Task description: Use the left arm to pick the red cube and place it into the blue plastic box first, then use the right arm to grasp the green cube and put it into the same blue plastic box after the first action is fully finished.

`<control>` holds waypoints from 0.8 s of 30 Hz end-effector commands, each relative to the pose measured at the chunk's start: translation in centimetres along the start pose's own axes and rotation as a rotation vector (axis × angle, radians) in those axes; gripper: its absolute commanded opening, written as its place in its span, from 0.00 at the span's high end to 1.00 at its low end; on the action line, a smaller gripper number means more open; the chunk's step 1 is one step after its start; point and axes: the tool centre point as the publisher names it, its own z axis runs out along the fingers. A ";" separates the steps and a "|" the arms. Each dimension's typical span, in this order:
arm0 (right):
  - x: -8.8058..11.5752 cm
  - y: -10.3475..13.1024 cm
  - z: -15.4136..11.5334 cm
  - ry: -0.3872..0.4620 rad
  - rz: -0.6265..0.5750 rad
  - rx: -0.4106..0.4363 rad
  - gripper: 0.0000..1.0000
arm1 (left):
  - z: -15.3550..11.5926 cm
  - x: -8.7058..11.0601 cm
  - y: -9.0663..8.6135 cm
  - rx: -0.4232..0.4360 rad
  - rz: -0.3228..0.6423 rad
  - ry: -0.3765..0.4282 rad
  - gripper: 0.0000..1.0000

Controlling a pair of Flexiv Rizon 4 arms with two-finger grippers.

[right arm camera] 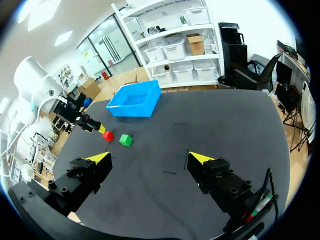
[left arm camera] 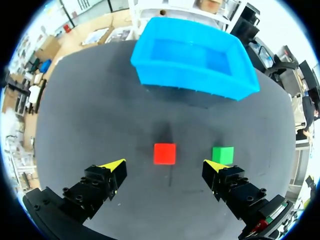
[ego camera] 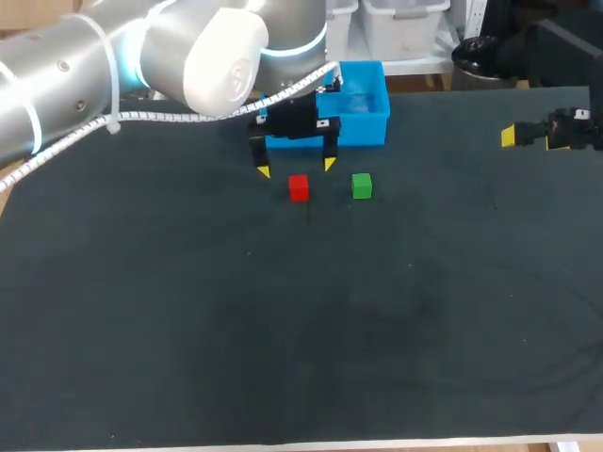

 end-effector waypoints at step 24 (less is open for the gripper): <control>0.0 0.0 0.0 0.001 0.000 0.000 0.00 | 4.9 -0.2 1.4 -0.016 0.000 0.036 0.00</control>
